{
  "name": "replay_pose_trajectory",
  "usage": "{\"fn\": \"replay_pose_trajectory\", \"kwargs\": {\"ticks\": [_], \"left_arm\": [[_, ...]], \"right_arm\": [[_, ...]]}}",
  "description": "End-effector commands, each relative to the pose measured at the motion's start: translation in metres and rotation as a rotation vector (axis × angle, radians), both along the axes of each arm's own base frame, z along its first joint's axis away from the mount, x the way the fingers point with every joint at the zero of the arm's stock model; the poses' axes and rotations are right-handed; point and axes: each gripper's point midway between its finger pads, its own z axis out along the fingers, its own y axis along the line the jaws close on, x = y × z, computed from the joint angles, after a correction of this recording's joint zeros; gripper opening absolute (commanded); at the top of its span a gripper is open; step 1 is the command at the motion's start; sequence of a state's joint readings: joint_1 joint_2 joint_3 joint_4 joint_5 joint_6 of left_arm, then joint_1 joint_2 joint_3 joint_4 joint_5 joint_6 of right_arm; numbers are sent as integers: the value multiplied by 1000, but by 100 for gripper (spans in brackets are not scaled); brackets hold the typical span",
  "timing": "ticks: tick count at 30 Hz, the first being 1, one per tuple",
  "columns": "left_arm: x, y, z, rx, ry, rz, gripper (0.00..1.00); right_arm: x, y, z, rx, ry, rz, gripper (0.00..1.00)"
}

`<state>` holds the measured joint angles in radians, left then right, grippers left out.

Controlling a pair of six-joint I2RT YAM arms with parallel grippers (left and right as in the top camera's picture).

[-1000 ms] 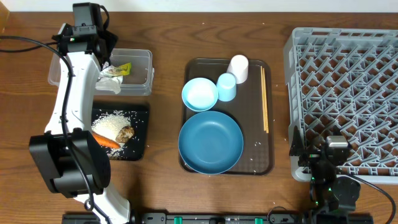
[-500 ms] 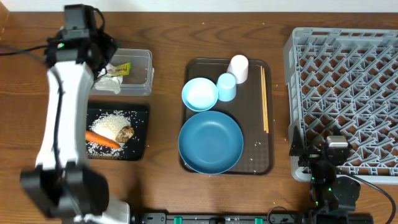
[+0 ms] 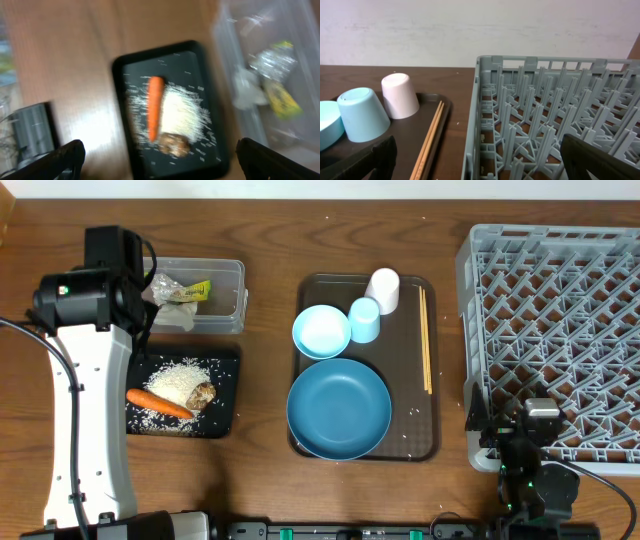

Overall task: Sort waste into correct bins and load items into the dishwasher rack
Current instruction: 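Release the wrapper into the clear bin and pull the left gripper back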

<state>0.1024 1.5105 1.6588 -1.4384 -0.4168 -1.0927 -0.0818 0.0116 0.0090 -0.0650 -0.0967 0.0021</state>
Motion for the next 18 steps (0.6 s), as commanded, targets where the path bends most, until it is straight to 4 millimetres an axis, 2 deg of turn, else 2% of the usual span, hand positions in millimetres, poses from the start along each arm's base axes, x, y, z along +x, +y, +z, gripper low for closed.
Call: {"fn": "replay_pose_trajectory", "kwargs": {"ticks": [1,3,5,12,18], "left_arm": [[-12,16,0,76,14,112,98],[-13,18,-5,74,11,135,98],[-17,22,-10,66,-19,228,98],[-34,48,-33,-28,-59,468,98],[-61,55,-42,-87,13,558,98]], "right_arm": [[0,-4,-1,-15,0,-14,99],[0,-4,-1,-15,0,-14,99],[0,-4,-1,-15,0,-14,99],[0,-4,-1,-15,0,-14,99],[0,-4,-1,-15,0,-14,99]]}}
